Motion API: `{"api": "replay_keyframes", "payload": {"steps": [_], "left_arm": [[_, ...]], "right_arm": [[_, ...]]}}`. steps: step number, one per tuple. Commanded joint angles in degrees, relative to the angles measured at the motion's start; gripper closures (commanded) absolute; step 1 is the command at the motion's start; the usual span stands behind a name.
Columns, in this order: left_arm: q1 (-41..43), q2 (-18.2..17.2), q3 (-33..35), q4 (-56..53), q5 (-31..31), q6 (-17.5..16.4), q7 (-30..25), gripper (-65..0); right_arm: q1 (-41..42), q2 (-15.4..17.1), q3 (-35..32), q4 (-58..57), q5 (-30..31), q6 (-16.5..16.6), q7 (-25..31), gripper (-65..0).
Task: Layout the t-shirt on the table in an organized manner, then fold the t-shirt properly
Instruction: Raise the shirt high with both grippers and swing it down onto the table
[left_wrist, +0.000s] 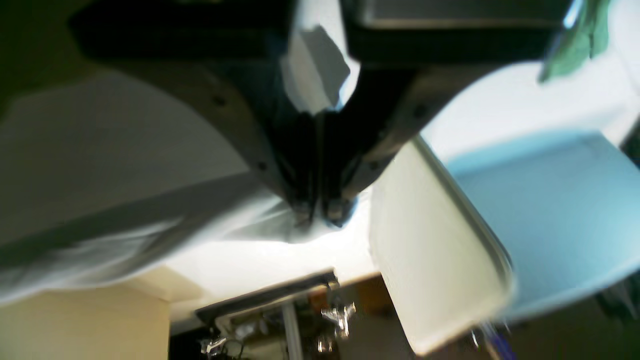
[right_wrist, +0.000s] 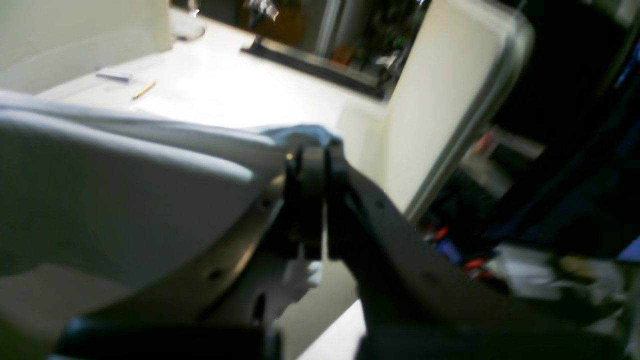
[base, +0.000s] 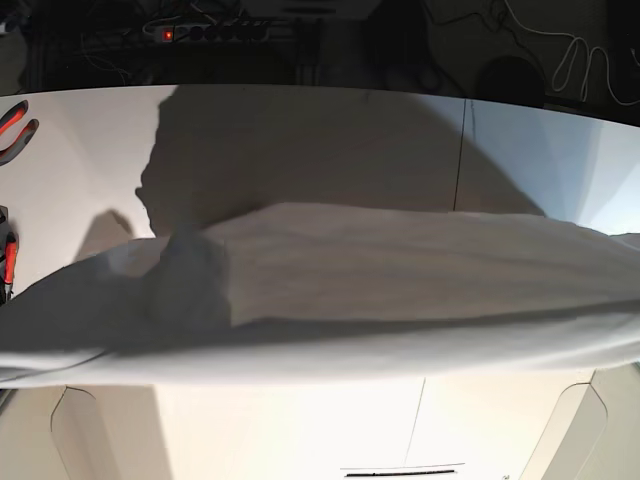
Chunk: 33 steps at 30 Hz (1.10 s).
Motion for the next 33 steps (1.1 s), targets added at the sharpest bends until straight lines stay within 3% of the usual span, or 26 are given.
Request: {"api": "replay_keyframes", "payload": {"steps": [1,7,15,21,25,29,33], "left_arm": [[-0.35,-1.27,-0.55,0.68,0.63,0.80,-2.56,0.0],[-3.87,-2.67,-0.24,0.81,7.34,0.80,-6.91,0.0],[-4.39,-3.23,1.73,-0.11,12.81,0.80,-8.48,0.0],[-4.42,-2.82,16.00,-9.16,17.66,0.80,-9.25,0.0],[-4.90,-2.86,27.39,-19.19,24.68,0.80,-14.88,0.0],[-10.88,-2.91,36.26,-28.63,32.59,0.80,-21.64,0.0],[-17.86,-3.15,42.77,-35.04,36.68,3.34,-21.99,0.0]], "right_arm": [[1.66,2.01,0.59,0.70,-1.29,-0.68,2.29,0.0],[8.76,7.19,0.59,0.70,-5.27,-1.11,4.20,0.0],[10.05,6.91,-1.62,-1.16,-6.80,-1.73,4.66,0.0],[10.10,6.80,-10.08,-17.18,-8.74,-1.73,4.55,0.0],[10.62,6.78,-16.98,-27.54,-8.81,-1.73,5.60,0.0],[15.47,6.29,-24.09,-36.26,-11.74,-1.73,9.68,0.0],[21.18,5.68,-30.12,-42.71,-13.00,-1.73,10.34,0.0]]}}
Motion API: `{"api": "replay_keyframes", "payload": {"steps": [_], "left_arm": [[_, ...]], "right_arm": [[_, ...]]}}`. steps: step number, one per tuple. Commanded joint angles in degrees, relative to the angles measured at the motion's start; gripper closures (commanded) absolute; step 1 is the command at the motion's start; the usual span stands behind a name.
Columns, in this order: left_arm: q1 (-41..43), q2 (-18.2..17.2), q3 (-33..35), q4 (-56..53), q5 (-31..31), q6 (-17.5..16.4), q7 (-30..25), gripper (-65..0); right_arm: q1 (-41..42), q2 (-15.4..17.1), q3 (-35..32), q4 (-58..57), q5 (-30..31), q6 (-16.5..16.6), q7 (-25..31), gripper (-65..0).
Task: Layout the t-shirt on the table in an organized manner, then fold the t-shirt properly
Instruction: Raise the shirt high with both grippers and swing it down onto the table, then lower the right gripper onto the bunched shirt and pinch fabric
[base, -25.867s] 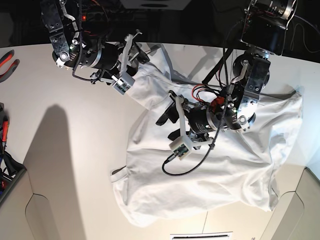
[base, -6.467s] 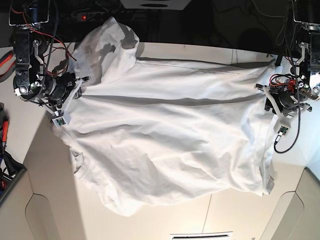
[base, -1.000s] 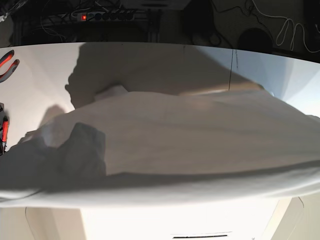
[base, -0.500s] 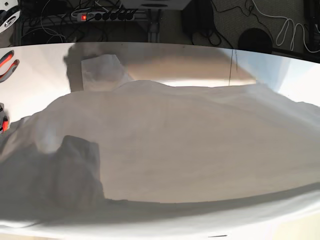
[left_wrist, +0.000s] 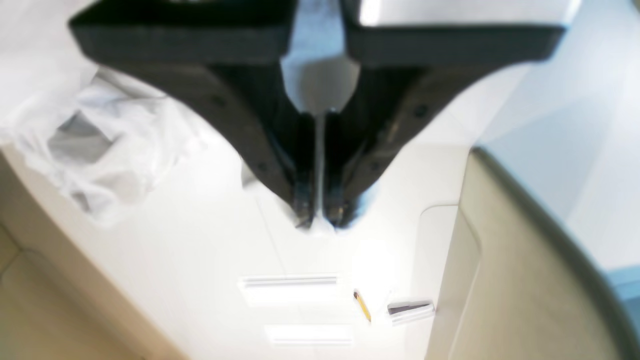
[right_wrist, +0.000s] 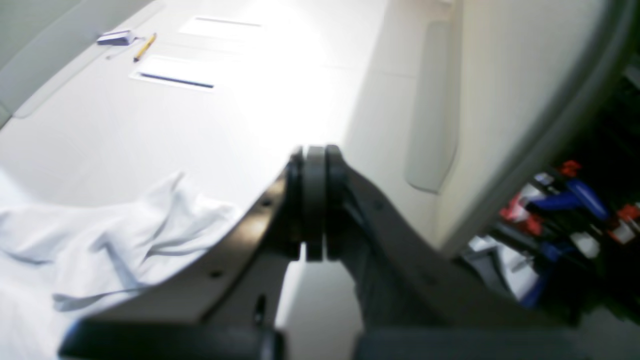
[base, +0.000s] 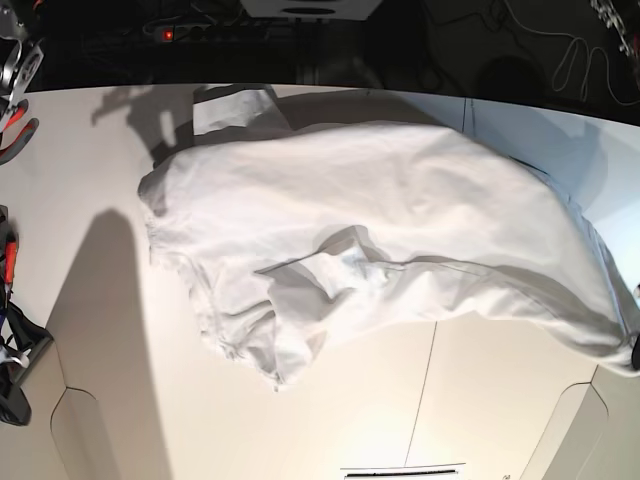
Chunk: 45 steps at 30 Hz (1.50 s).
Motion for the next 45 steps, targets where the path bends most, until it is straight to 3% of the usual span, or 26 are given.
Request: {"api": "replay_keyframes", "payload": {"steps": [1,6,10,13,15,18,21,22,25,27,33,36,40,45], "left_arm": [[-2.10,-1.38,1.16,-0.68,0.04,0.79,-1.46,0.0],[-9.70,-1.36,9.73,-8.83,7.15,1.77,-5.68,0.0],[-14.91,-1.33,15.47,-15.50,13.35,5.01,-7.65,0.0],[-17.77,-1.20,18.08,-19.67,19.98,10.67,-7.87,0.0],[-19.02,-1.20,18.62,-21.99,23.93,15.58,-7.85,0.0],[-19.80,-1.22,18.64,-24.20,27.85,17.44,-7.85,-1.3],[-19.78,-1.18,18.64,-24.24,28.06,17.38,-7.37,-29.7],[-19.78,-1.18,18.64,-24.22,27.98,17.75,-7.39,-35.0],[-19.78,-1.18,18.64,-24.22,28.15,21.49,-7.39,-36.3],[-19.78,-1.20,18.62,-24.22,28.22,22.56,-7.43,-36.3],[-19.78,-1.22,16.06,-22.01,28.02,22.40,-7.17,-36.3],[-19.76,-1.22,12.35,-18.80,23.43,18.23,-4.59,-36.3],[-19.76,-1.29,5.70,-13.94,12.07,10.91,0.35,-36.3],[-19.74,-2.60,-3.21,-10.54,-1.25,7.65,4.72,-36.3]], "right_arm": [[2.73,1.07,-1.25,-0.68,0.70,-0.02,1.53,0.0],[8.94,-2.08,-8.35,-9.70,-5.40,-0.04,4.24,0.0],[11.80,-5.40,-10.93,-18.71,-11.32,-0.72,9.33,0.0],[13.40,-7.19,-11.02,-25.73,-16.35,-1.64,13.53,0.0],[13.84,-7.74,-11.02,-29.51,-18.16,-4.35,15.93,0.0],[13.84,-8.39,-11.02,-32.52,-18.67,-6.34,16.74,0.0],[13.70,-8.59,-11.04,-32.74,-17.55,-6.16,16.65,0.0],[13.73,-8.57,-11.02,-32.63,-16.65,-5.27,16.65,0.0],[13.73,-8.57,-11.02,-32.15,-14.60,-2.01,15.56,0.0],[13.73,-8.57,-11.04,-32.04,-12.98,-0.55,14.75,-3.8],[13.70,-8.61,-11.10,-30.32,-9.11,1.57,12.13,-5.0],[13.70,-8.59,-12.50,-26.64,-8.85,2.82,6.49,-5.0],[13.68,-8.52,-19.69,-19.21,-8.87,2.80,0.22,-5.3],[13.68,-8.61,-35.32,-11.47,-12.31,2.73,-1.51,-21.0]]}}
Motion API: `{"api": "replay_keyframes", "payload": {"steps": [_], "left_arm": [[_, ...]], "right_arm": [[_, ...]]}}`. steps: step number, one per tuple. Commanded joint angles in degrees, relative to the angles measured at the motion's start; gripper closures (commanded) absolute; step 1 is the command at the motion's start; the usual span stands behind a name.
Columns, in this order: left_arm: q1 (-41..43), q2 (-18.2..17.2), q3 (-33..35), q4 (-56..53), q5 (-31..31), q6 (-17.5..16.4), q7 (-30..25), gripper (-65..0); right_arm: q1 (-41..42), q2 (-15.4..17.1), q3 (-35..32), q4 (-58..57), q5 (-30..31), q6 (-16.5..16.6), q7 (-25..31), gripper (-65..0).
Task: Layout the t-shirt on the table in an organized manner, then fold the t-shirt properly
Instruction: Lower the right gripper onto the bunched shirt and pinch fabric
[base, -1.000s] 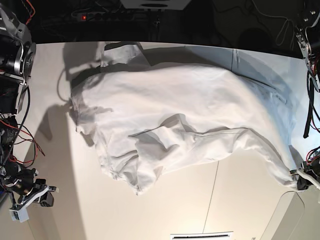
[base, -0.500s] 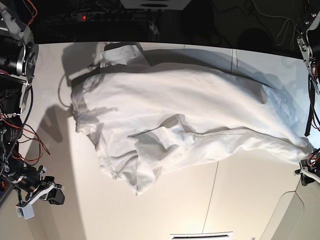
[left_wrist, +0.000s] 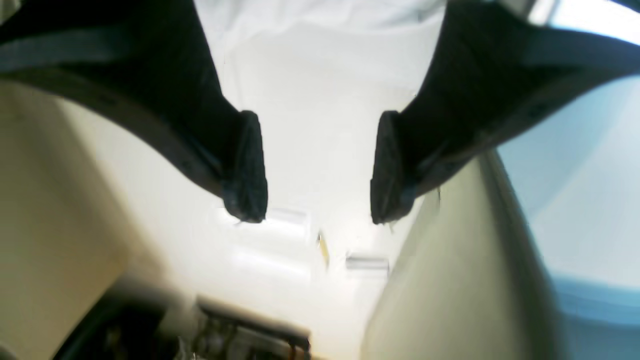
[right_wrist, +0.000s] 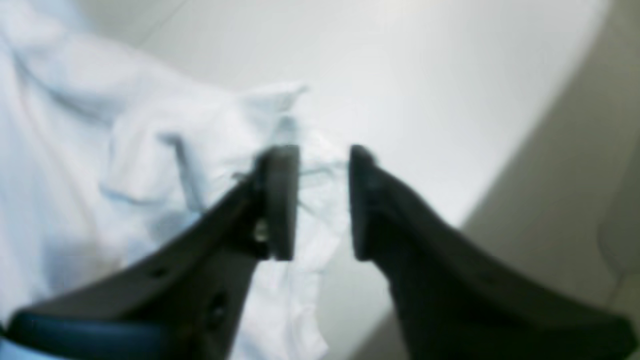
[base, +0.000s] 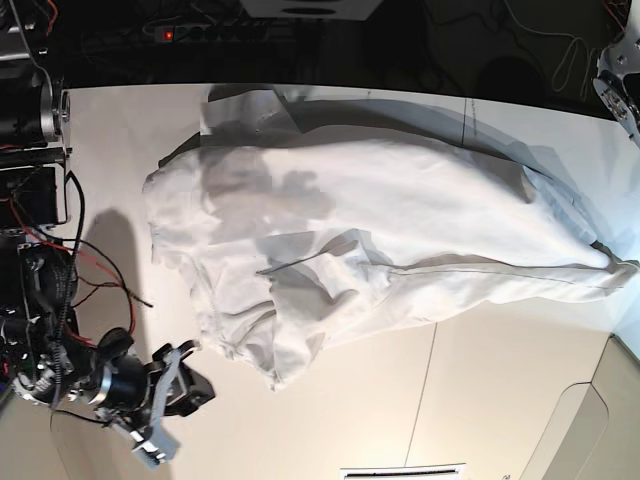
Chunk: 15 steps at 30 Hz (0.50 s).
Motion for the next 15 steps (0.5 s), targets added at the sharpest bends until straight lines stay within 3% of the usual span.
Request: {"api": "replay_keyframes", "payload": {"steps": [1,3,9,15], "left_arm": [[-1.31,-2.03,-1.53,1.09,-1.79,-1.05,-0.39,-36.3],[-0.76,-3.37,-3.74,1.09,-2.73,-1.49,0.63,-36.3],[4.39,-6.25,-8.04,1.09,-4.26,-1.70,1.46,-36.3],[9.57,-6.23,-9.75,1.09,-4.24,-1.79,1.49,-36.3]], "right_arm": [[1.77,0.24,-2.97,1.46,-0.98,0.02,1.11,-24.3],[1.66,-0.68,-9.84,1.60,-5.20,-0.15,1.51,-27.8],[0.33,-4.52,-26.45,1.49,-20.33,-2.08,9.31,-28.0],[0.35,-8.48,-30.97,1.36,-27.39,-4.07,9.88,-28.0]]}}
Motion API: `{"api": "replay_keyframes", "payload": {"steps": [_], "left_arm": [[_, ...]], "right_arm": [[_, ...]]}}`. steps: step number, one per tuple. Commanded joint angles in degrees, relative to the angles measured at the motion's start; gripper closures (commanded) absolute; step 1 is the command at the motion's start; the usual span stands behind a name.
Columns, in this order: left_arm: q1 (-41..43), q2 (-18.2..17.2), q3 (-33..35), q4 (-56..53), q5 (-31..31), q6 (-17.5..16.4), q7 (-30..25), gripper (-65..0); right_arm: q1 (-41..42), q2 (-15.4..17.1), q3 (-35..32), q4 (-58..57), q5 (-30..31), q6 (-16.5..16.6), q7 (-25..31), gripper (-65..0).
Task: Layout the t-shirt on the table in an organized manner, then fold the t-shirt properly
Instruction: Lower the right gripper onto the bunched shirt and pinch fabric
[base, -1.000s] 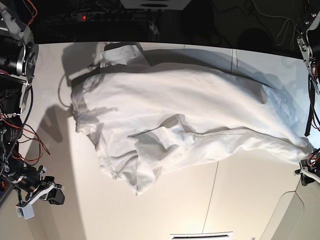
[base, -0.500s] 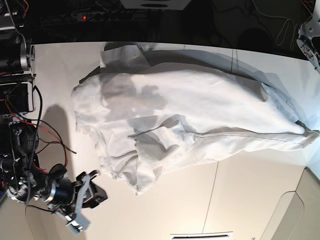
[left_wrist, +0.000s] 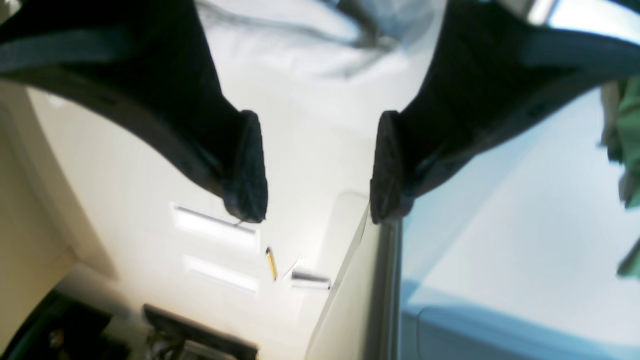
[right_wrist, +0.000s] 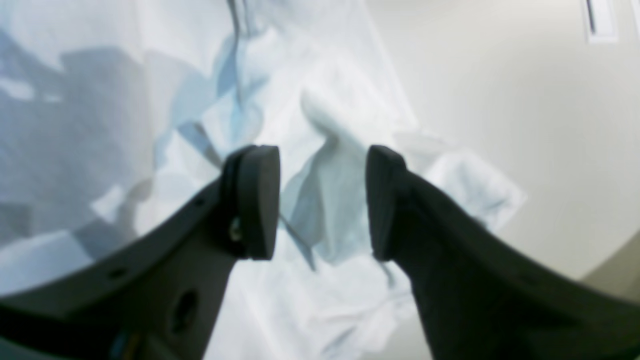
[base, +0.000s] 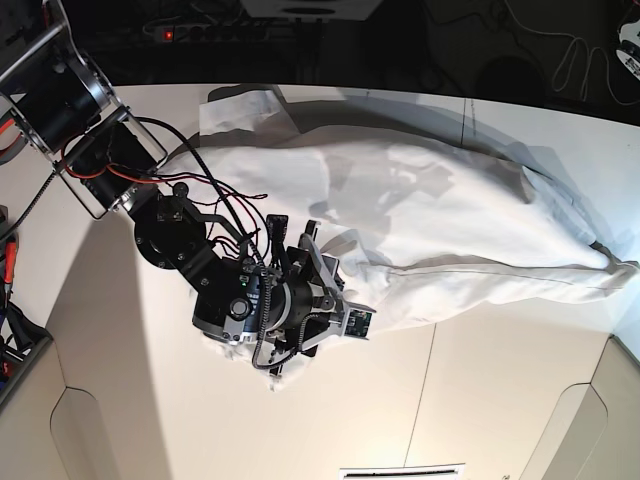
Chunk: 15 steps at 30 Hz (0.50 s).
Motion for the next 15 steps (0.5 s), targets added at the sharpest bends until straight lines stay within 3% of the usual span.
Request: {"api": "replay_keyframes", "payload": {"steps": [1,3,5,8,10,15], "left_arm": [[-0.09,-1.60,-0.39,0.92,-1.29,-0.81,-1.36,-36.3],[1.33,-1.60,-0.63,0.92,-1.29,-1.66,-1.16,-36.3],[2.58,-1.60,-0.74,0.92,-1.29,-1.84,-1.11,-36.3],[4.04,-1.53,-0.72,0.92,-1.29,-1.86,-0.94,-36.3],[4.68,-1.40,-0.72,0.92,-1.27,-1.88,-0.94,-36.3],[4.66,-0.79,-0.72,0.92,-1.36,-3.13,-0.96,-36.3]], "right_arm": [[1.75,-0.04,0.52,0.57,-1.60,-2.73,0.66,-28.0],[1.75,-0.04,1.20,-0.22,-4.20,-8.66,0.59,-29.6],[1.75,-0.04,3.17,-2.19,-4.87,-13.31,-1.03,-35.3],[1.70,-0.04,8.66,-7.30,-2.45,-16.39,-5.25,-35.6],[1.57,-0.04,13.73,-12.04,3.30,-15.93,-6.95,-35.5],[1.49,0.00,25.31,-23.08,19.34,-5.88,-8.66,-35.4]]}}
